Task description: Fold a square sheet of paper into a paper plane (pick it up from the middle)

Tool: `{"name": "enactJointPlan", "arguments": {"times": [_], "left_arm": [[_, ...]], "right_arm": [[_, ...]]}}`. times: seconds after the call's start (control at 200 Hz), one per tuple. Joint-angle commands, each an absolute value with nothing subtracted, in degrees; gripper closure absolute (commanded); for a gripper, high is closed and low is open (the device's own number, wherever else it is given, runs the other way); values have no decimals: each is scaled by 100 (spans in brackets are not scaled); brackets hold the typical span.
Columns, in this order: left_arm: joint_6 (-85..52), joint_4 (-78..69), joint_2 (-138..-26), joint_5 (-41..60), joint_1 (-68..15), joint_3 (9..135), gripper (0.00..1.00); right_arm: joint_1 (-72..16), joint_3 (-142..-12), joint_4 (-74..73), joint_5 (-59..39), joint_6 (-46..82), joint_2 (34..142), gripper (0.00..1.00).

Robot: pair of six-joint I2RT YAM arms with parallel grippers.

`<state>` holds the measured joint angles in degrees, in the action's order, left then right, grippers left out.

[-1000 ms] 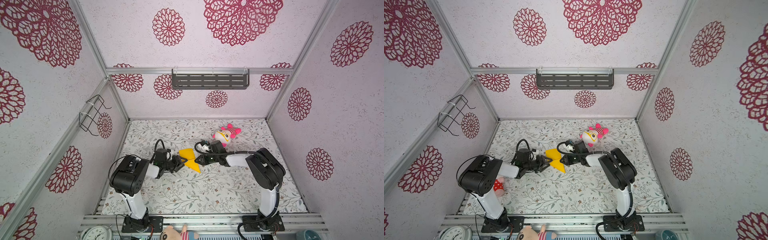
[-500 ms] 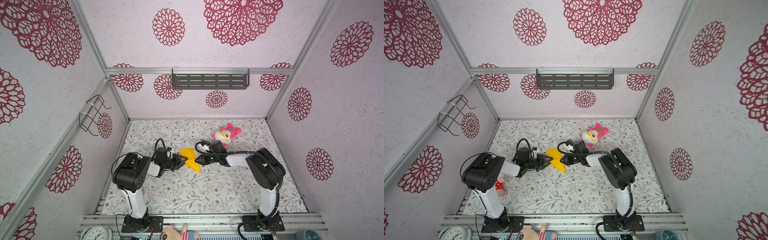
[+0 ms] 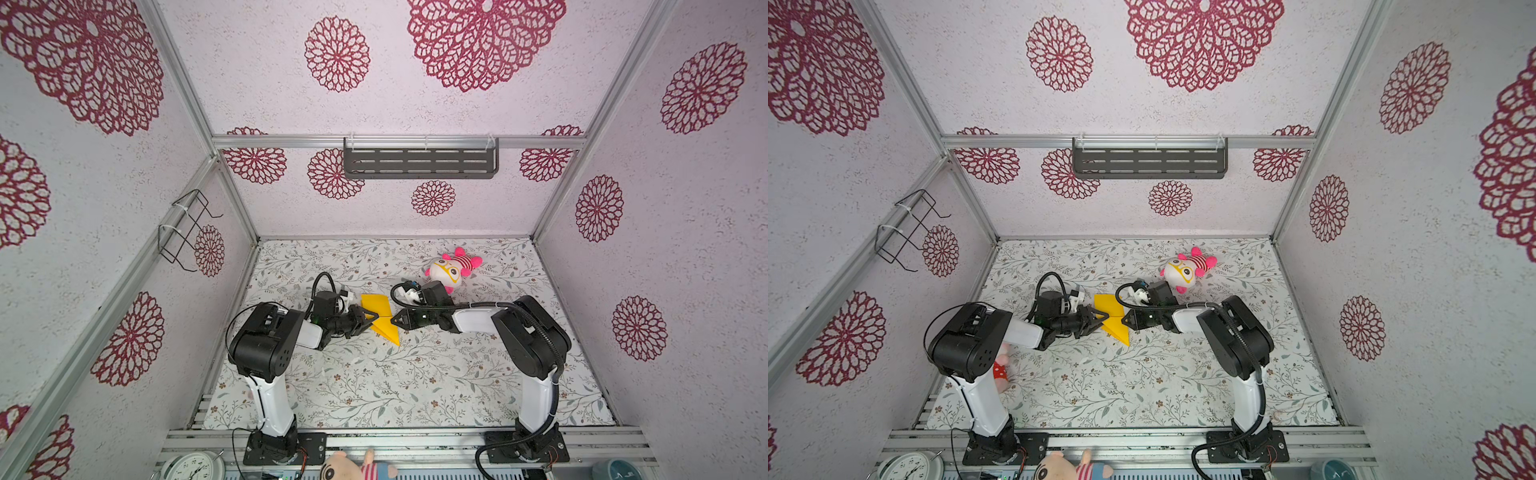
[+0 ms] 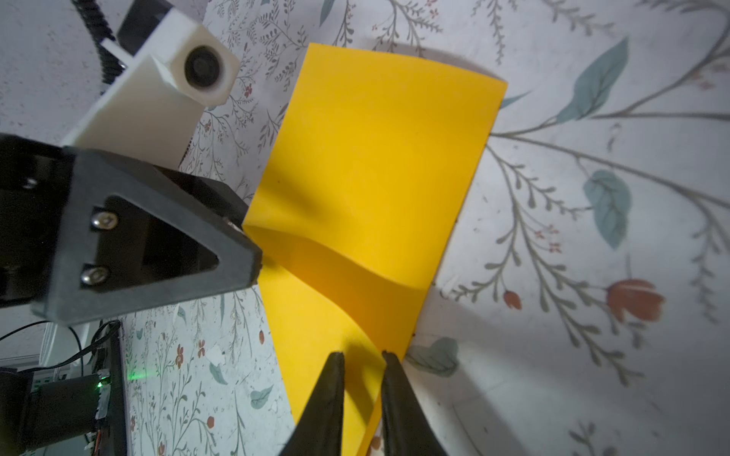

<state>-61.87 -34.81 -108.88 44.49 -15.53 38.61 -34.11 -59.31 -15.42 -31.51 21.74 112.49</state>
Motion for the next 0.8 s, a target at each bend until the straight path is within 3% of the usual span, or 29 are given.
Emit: {"name": "enactJointPlan", "arguments": {"times": [0.0, 0.29, 0.455, 0.55, 0.796], "left_arm": [[-5877, -3157, -10916, 4478, -1644, 3964, 71], [-5829, -2952, -10873, 4381, -1652, 4006, 85], [-5934, -2716, -10657, 4040, -1652, 3991, 91], [-6013, -2420, -10410, 3744, -1660, 3951, 91], [-6451, -1522, -9768, 2927, -1756, 3867, 91]], "right_arm": [[-3369, -6044, -1390, -3003, 2206, 11329, 79], [-3366, -6065, -1193, -2503, 2240, 11044, 74], [-3375, -5440, -1737, -1801, 2172, 10248, 51], [-3463, -4874, -2292, -1320, 1885, 9776, 43], [-4204, -4079, -3525, -735, 582, 9562, 45]]}}
